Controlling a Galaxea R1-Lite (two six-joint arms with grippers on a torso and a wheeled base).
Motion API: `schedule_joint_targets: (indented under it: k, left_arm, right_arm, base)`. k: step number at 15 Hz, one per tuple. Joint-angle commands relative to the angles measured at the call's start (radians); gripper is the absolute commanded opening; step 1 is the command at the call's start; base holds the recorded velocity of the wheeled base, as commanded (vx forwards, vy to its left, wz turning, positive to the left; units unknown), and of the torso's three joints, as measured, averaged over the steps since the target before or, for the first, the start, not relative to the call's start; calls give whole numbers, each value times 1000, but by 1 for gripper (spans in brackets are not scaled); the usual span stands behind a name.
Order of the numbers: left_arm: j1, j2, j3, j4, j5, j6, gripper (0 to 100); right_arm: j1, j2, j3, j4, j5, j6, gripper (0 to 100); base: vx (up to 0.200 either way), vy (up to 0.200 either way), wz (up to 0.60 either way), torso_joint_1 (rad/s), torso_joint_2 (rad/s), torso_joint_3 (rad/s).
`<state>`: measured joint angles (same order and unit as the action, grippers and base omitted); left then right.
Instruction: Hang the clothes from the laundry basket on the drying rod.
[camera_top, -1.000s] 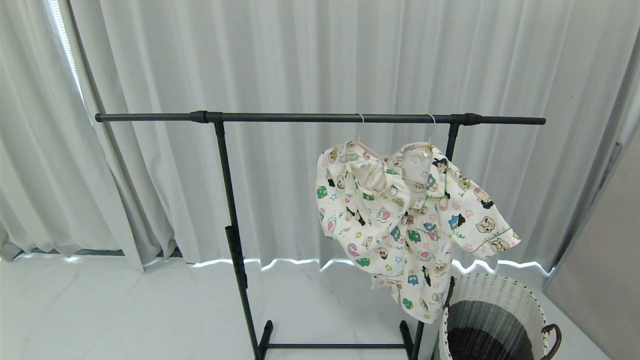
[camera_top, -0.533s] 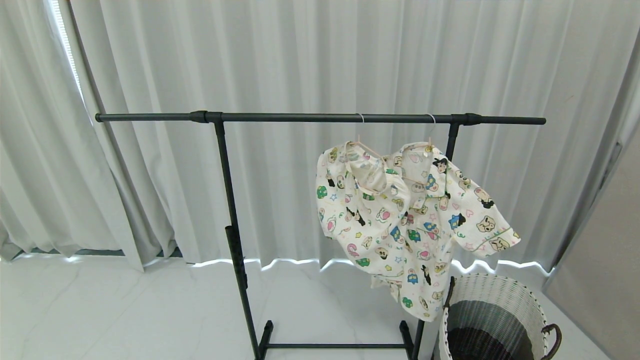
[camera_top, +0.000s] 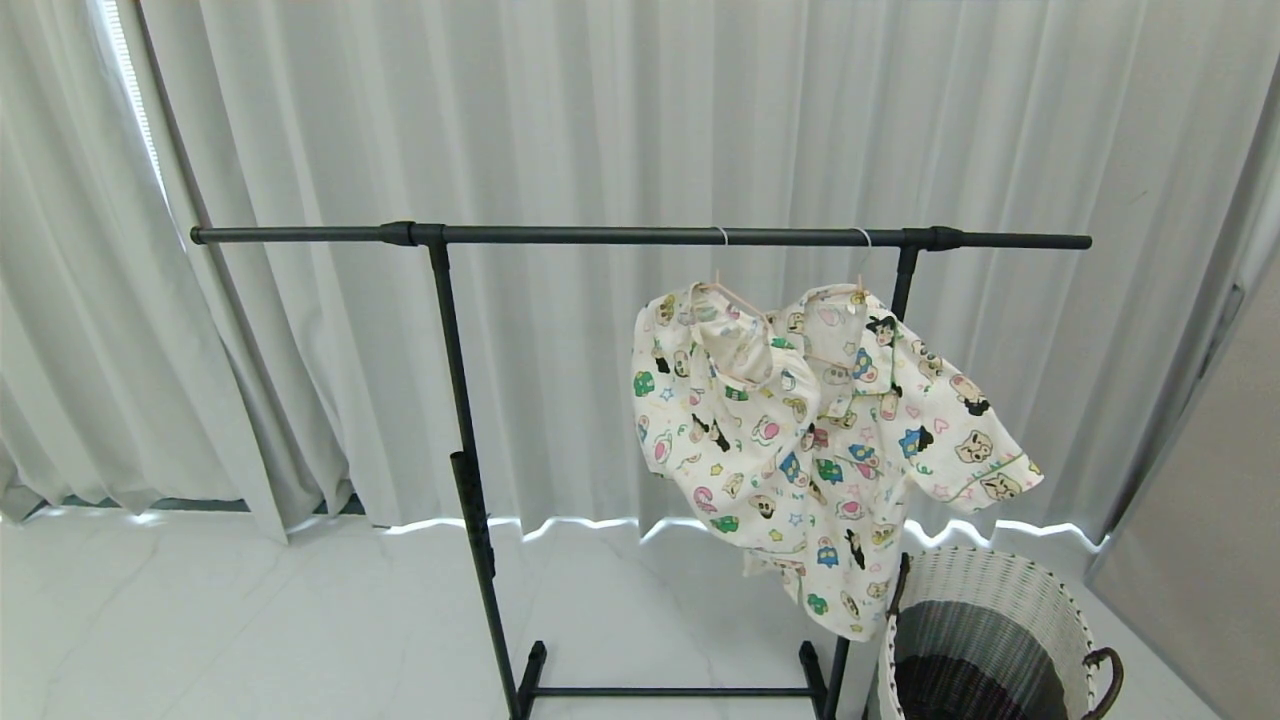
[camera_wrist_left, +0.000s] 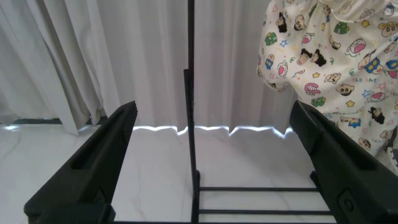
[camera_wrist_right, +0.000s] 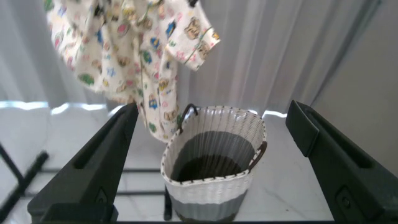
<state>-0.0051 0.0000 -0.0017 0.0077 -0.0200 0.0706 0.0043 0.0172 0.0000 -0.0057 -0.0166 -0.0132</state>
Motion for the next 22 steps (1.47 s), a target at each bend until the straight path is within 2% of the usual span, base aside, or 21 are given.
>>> schedule_joint_targets:
  k: [1, 22]
  left_arm:
    - [1, 0, 0, 0, 0, 0, 100]
    - [1, 0, 0, 0, 0, 0, 100]
  right_arm:
    - [-4, -17, 0, 0, 0, 1, 100]
    - [-3, -17, 0, 0, 0, 7, 100]
  base:
    - [0, 0, 0, 0, 0, 0]
    - [0, 0, 0, 0, 0, 0]
